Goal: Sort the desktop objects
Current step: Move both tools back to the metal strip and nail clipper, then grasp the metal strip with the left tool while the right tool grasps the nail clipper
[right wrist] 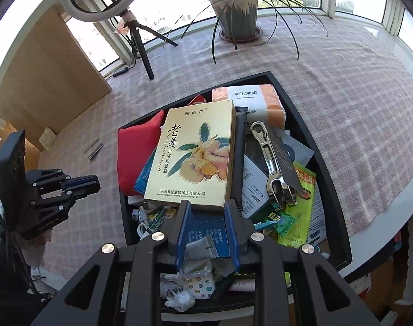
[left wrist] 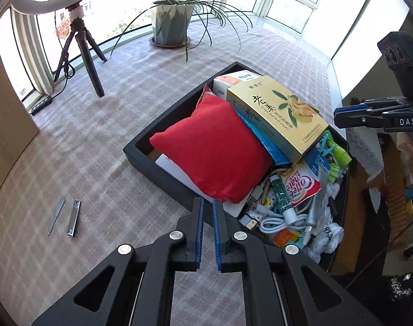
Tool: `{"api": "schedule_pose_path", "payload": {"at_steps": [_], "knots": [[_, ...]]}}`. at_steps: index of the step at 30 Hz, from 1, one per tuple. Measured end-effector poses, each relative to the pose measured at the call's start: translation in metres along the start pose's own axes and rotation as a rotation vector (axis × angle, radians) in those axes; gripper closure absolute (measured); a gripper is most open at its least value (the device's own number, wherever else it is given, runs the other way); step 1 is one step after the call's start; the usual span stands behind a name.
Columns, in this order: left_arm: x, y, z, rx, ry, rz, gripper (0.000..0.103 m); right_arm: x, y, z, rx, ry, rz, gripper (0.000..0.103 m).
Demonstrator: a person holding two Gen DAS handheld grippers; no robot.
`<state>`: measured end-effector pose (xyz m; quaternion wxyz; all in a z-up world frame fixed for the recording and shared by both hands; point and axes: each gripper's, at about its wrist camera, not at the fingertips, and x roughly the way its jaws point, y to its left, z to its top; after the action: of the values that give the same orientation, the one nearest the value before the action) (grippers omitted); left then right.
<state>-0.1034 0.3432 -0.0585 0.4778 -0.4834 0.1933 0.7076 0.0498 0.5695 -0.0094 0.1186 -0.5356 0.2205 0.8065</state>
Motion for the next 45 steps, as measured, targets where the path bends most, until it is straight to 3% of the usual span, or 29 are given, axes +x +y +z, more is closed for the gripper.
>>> {"api": "schedule_pose_path", "payload": {"at_steps": [7,13,18,25,33,36,45], "knots": [[-0.016,0.077,-0.022,-0.094,-0.007,0.114,0.096,0.019,0.065,0.034,-0.118,0.009,0.098,0.08],[-0.005,0.151,-0.04,-0.169,0.049,0.235,0.096,0.054,0.128,0.053,-0.184,0.048,0.165,0.08],[0.012,0.192,-0.045,-0.186,0.086,0.234,0.096,0.097,0.167,0.069,-0.155,0.103,0.228,0.077],[0.039,0.197,-0.039,-0.102,0.129,0.244,0.094,0.156,0.195,0.078,-0.091,0.191,0.262,0.077],[0.057,0.195,-0.028,-0.009,0.159,0.242,0.09,0.188,0.193,0.086,-0.019,0.231,0.244,0.077],[0.057,0.201,-0.026,-0.023,0.165,0.248,0.086,0.193,0.195,0.089,-0.024,0.234,0.232,0.077],[0.052,0.2,-0.033,-0.029,0.158,0.226,0.087,0.209,0.205,0.097,-0.03,0.258,0.223,0.077]]}}
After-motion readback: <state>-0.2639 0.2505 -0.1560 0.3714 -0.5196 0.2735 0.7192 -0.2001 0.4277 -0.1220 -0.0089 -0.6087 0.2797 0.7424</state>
